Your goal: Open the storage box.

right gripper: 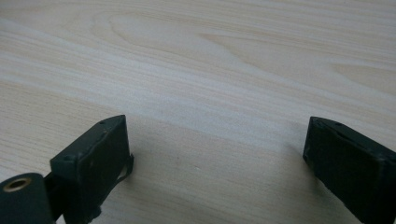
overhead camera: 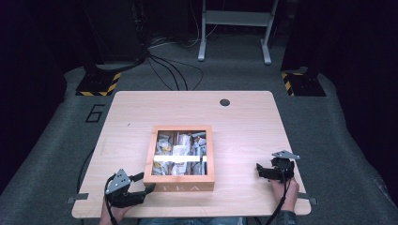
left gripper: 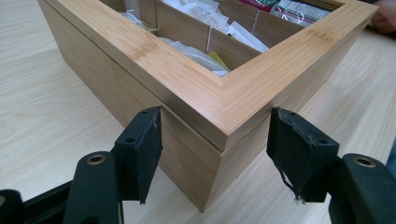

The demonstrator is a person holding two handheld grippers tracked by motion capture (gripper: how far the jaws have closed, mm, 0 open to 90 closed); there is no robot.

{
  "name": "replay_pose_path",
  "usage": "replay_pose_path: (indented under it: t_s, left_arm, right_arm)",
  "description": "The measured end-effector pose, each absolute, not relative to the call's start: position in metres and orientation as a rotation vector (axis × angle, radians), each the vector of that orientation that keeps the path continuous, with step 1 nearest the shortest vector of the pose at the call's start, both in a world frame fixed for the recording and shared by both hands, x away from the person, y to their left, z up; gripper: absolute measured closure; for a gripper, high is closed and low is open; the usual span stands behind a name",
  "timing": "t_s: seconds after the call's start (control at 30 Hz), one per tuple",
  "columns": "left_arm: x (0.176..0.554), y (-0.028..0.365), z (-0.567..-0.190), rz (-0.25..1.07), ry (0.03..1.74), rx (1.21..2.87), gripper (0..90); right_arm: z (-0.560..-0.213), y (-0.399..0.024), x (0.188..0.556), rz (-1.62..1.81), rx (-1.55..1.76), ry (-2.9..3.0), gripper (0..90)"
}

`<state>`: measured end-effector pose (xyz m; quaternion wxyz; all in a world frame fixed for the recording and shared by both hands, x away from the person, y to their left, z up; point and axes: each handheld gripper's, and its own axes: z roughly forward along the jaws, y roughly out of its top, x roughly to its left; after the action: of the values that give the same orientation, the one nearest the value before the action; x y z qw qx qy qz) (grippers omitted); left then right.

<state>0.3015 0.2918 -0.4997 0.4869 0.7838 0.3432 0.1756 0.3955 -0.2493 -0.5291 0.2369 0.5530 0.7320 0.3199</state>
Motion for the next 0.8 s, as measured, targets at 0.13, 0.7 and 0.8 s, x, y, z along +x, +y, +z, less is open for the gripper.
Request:
replay_pose_path:
  t_s: [0.13,0.7,0.8]
  left_arm:
    - [0.301,0.2923,-0.4991,0.419,0.833,1.913,37.0]
    - [0.298,0.2895,-0.4977,0.469,0.838,1.885,38.9]
    - [0.2973,0.2897,-0.4968,0.477,0.831,1.898,39.4]
  right_arm:
    - [-0.5292,-0.2495,0.3956,0.876,1.511,2.007,6.7]
    - [-0.5293,-0.2495,0.3956,0.879,1.509,2.004,6.8]
    - [-0.5292,-0.2494,0.3955,0.877,1.511,2.005,6.8]
